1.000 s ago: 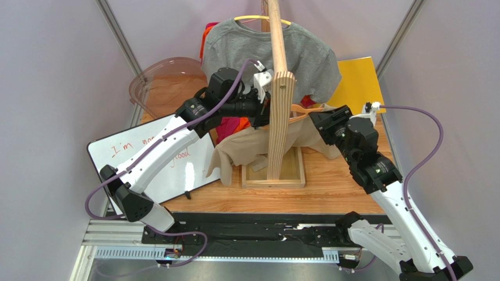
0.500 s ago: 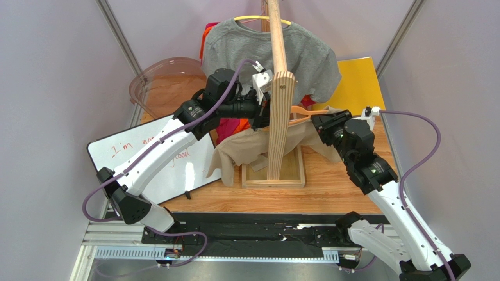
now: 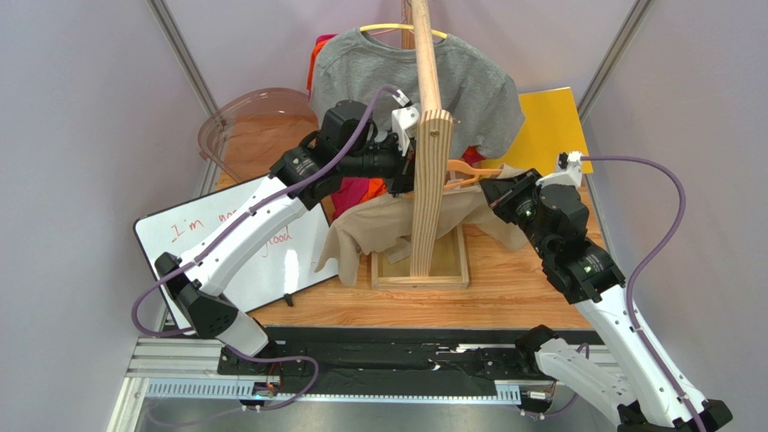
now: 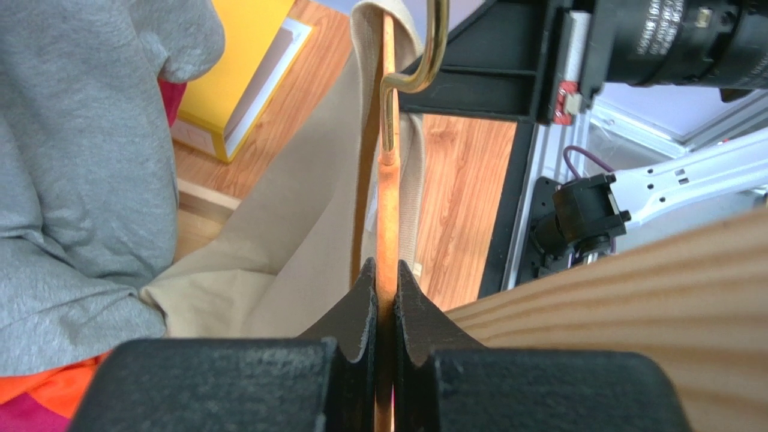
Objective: Remove the t-shirt from the hanger
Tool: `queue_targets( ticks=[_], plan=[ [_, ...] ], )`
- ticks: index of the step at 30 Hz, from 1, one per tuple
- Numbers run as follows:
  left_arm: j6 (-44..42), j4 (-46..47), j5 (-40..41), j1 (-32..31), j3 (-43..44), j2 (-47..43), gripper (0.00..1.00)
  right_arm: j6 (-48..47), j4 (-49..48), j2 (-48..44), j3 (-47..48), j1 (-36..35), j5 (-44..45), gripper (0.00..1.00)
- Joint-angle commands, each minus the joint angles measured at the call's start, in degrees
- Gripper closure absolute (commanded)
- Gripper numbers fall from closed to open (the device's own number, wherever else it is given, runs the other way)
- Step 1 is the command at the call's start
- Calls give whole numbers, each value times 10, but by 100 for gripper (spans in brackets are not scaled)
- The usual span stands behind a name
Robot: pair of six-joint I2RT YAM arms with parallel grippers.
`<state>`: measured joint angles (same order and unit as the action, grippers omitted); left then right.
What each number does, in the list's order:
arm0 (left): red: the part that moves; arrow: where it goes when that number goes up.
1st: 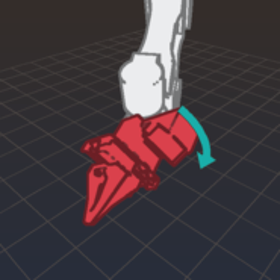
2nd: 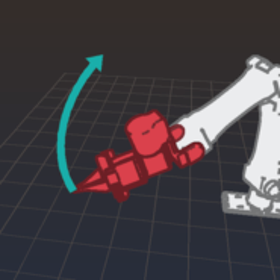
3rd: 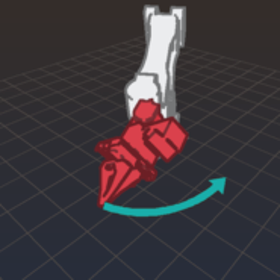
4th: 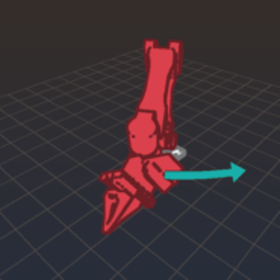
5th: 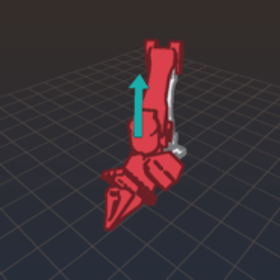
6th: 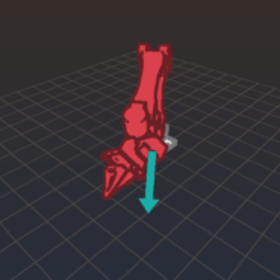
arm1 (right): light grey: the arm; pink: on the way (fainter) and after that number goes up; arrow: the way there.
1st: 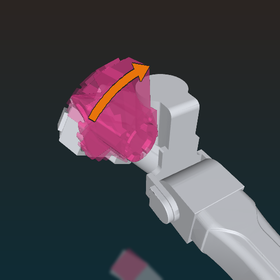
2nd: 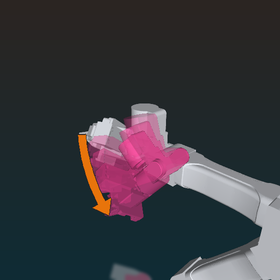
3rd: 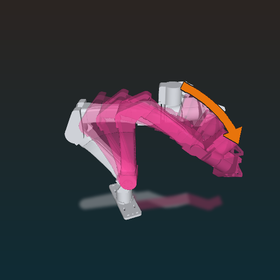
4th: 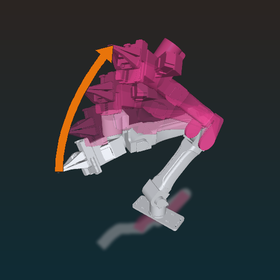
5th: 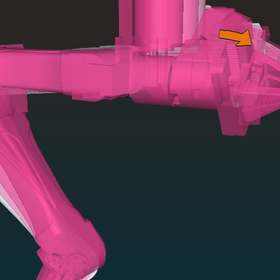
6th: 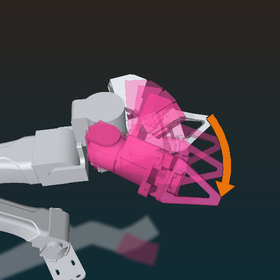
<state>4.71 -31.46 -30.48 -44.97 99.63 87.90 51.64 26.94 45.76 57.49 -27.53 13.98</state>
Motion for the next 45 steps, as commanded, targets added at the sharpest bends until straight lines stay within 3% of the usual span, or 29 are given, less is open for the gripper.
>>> queue_targets(
  ticks=[1,3,10,15,24,28,31,32,34,35,38,43,45],
  plan=[
    [7,-31,20,-3,78,46,100,-172,-81,-21,24,-39,-31,100],
    [1,-42,-10,-4,87,56,100,-223,-139,-19,16,-43,-32,100],
    [-30,-92,-32,-5,96,63,100,-312,-159,68,116,-61,-114,100],
    [-30,-99,-71,-4,115,71,100,-248,-144,137,172,-74,-244,100],
    [-39,-107,-75,-4,136,89,100,-164,-197,146,177,-79,-407,100],
    [-38,-111,-96,-5,159,109,100,-172,-150,159,186,-78,-375,100],
    [-41,-114,-117,-4,166,111,100,-218,-44,154,202,-79,-247,100],
    [-42,-114,-116,-4,163,108,100,-227,-22,136,201,-78,-169,100],
    [-46,-118,-117,-5,160,103,100,-242,7,112,192,-75,-112,84],
    [-46,-120,-120,-4,159,102,100,-246,7,86,179,-75,-106,64],
    [-64,-124,-121,-4,159,102,100,-250,41,68,195,-73,-104,43],
    [-58,-122,-112,-4,166,107,100,-266,128,75,249,-74,-58,26],
    [-55,-121,-106,-4,166,107,100,-266,137,75,256,-74,-41,26]
  ],
)
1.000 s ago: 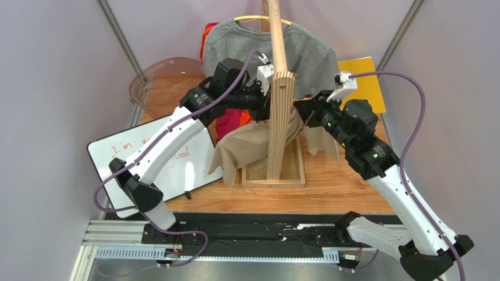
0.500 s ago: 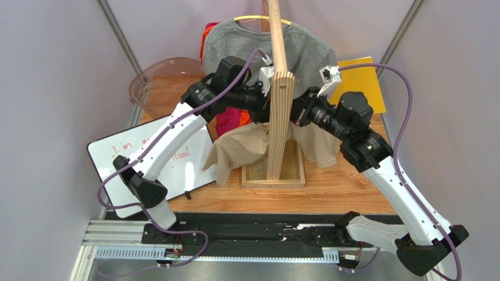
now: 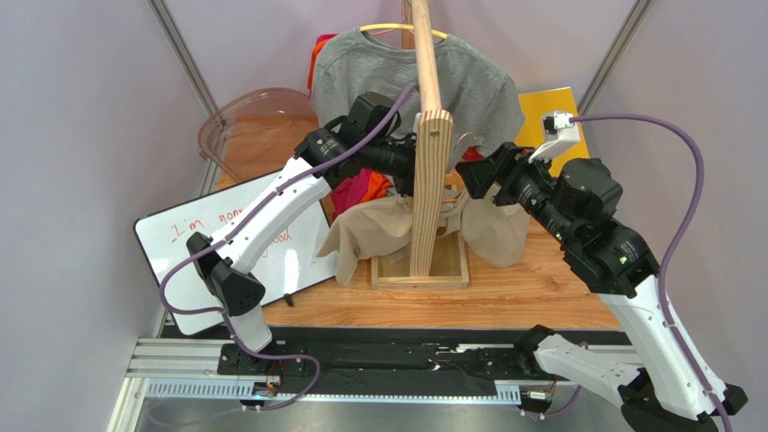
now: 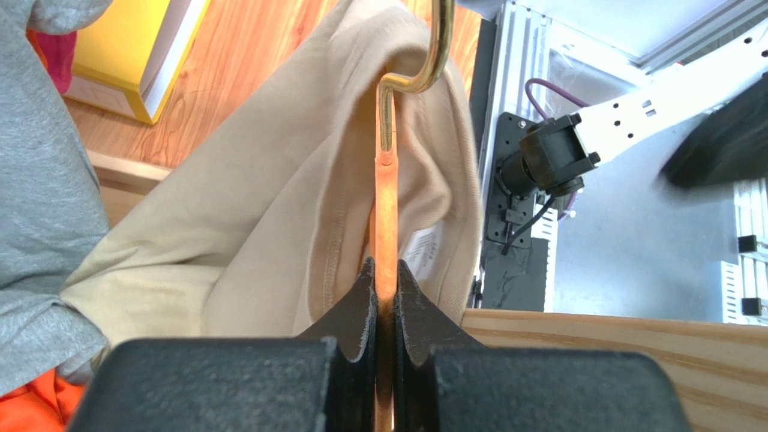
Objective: Remove the t-shirt from the hanger
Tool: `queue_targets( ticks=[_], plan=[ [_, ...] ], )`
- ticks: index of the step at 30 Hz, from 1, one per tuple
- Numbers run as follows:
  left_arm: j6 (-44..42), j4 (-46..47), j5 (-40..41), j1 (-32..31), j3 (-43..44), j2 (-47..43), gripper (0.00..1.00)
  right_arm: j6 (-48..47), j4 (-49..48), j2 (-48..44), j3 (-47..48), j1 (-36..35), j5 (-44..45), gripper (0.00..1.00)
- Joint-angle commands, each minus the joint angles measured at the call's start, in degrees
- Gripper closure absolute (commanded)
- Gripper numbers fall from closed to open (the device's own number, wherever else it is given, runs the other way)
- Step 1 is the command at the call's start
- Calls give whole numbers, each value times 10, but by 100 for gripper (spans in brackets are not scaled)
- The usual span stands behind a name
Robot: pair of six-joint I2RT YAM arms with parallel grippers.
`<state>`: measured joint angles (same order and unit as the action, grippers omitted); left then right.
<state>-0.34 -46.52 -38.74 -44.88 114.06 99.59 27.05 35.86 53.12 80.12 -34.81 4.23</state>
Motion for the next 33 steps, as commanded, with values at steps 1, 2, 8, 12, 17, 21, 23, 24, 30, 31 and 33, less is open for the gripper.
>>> queue_targets(
  ticks=[1,2,8,12,17,21,23,24,30,31,33],
  plan=[
    [-4,30,-18,-4,21,-11,100,-20,47,-1,29,0,59,24],
    [0,30,-7,-5,21,-12,100,-22,47,-1,29,-1,59,24],
    [1,30,-14,-4,23,-18,100,-44,-2,31,23,0,26,41],
    [0,28,-16,-4,25,-18,100,-52,-88,43,-4,1,-25,50],
    [0,27,-23,-3,21,-18,100,-64,-135,73,-20,0,-33,46],
    [0,26,-12,-3,20,-26,100,-60,-145,95,-25,-2,-34,65],
    [19,26,2,-2,24,-27,100,-52,-156,90,-38,-3,-28,77],
    [22,27,2,-2,26,-28,100,-51,-176,88,-56,-6,-20,80],
    [82,42,44,15,26,-43,82,-57,-248,76,-94,-6,71,100],
    [90,45,66,20,13,-50,76,-63,-262,76,-103,-6,89,100],
    [108,60,84,38,-9,-82,64,-74,-289,80,-103,-6,98,100]
  ],
)
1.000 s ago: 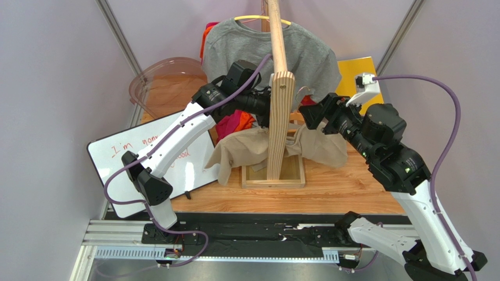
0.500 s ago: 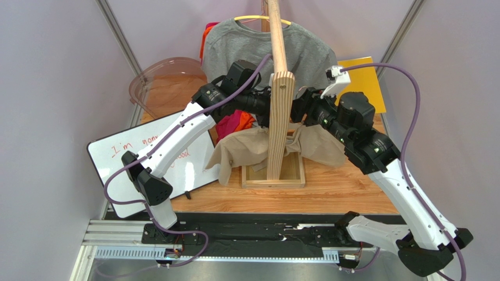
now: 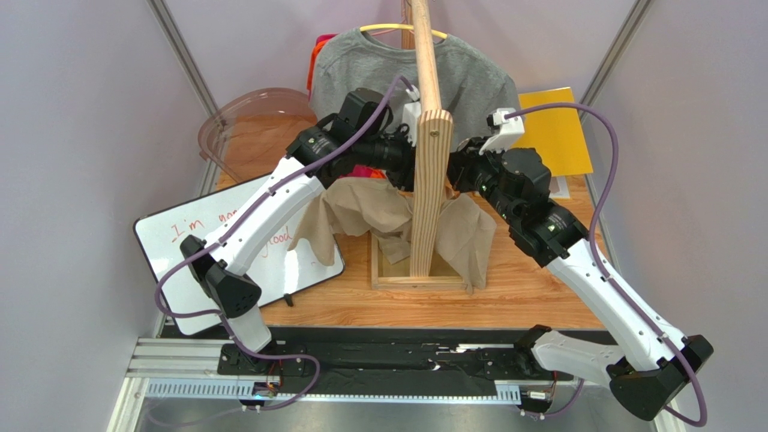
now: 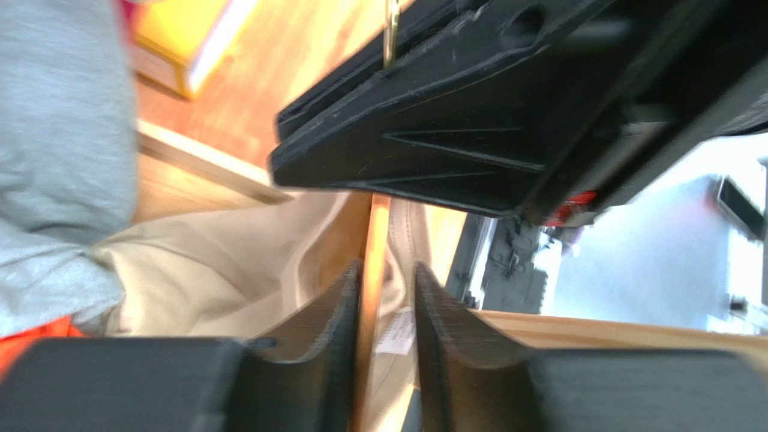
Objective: Remove the t-shirt from the hanger
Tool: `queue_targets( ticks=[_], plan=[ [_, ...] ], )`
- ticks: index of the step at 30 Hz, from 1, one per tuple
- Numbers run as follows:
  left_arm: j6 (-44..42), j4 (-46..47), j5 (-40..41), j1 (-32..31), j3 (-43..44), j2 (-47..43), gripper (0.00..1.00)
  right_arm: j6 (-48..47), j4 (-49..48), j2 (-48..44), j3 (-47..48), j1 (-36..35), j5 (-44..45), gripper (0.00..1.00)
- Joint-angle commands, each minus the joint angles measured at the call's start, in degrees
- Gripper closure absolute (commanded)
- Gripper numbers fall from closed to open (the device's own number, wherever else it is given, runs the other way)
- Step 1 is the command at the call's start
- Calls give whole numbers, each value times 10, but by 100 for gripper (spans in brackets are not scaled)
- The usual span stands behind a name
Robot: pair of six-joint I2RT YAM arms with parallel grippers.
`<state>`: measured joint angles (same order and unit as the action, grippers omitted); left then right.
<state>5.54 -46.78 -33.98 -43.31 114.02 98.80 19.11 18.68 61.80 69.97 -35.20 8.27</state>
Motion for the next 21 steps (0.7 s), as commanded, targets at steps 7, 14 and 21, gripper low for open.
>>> queue_targets(
  ticks=[7,14,21],
  plan=[
    [67,87,75,101,-129,-204,13,-52,-131,29,46,-2,7,100],
    [38,56,188,151,-224,-322,3,-70,-116,25,66,-1,-20,100],
    [72,114,197,212,-346,-439,2,-58,-93,17,82,10,-39,100]
  ],
)
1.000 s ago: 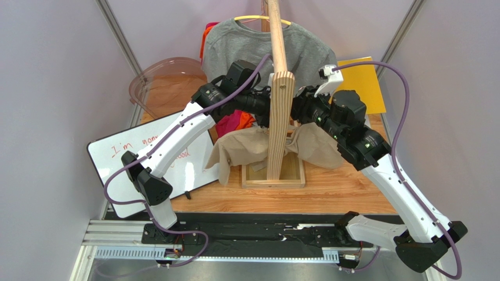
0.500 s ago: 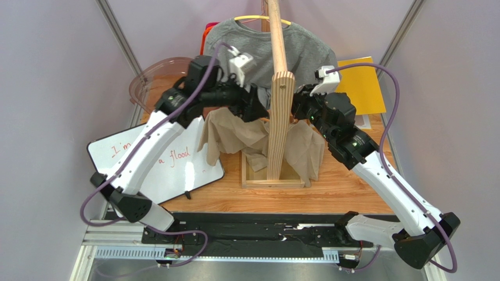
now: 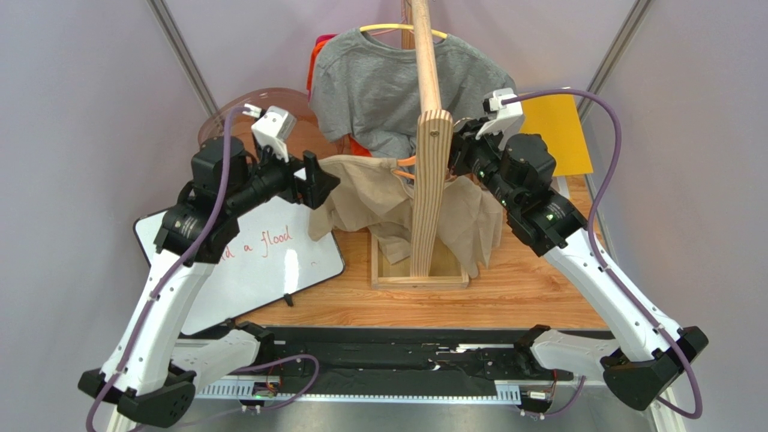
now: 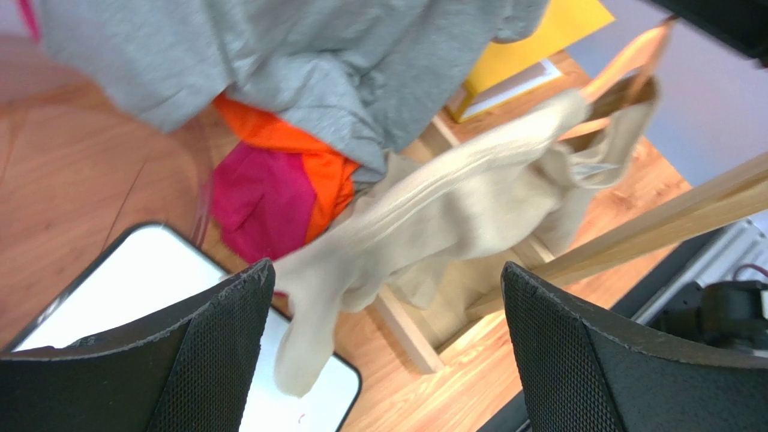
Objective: Remove the t-shirt from the hanger
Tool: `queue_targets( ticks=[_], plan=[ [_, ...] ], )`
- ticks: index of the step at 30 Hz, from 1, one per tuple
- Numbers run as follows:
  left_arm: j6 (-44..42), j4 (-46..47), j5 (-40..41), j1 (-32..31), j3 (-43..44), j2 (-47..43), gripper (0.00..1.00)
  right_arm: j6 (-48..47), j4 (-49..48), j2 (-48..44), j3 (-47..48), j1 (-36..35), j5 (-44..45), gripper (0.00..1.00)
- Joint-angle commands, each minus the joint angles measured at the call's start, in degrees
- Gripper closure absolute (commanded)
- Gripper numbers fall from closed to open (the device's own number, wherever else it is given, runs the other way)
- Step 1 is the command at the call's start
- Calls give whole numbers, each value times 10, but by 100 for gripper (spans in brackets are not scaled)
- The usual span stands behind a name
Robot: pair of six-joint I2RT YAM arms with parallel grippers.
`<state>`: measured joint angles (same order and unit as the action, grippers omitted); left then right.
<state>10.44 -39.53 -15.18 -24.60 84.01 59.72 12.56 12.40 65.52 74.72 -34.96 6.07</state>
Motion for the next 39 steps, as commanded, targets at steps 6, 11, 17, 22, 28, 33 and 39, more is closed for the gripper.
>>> queue_targets(
  ticks=[6,11,17,22,28,33,39],
  plan=[
    [43,50,8,46,-118,-85,1,15,-23,-28,38,23,-39,100],
    [55,75,-12,53,-135,-53,3,22,-26,-28,43,30,-53,100],
    [67,95,-33,61,-126,11,38,28,-28,-33,39,33,-73,100],
    [76,69,23,66,-113,14,100,27,-21,-38,34,37,-41,100],
    [136,59,204,69,-116,-41,100,14,-6,-51,16,39,4,100],
    [196,57,382,75,-98,-67,100,11,-23,-90,-21,43,30,100],
    [238,63,459,103,-103,-77,100,42,-63,-146,-88,65,74,100]
  ],
)
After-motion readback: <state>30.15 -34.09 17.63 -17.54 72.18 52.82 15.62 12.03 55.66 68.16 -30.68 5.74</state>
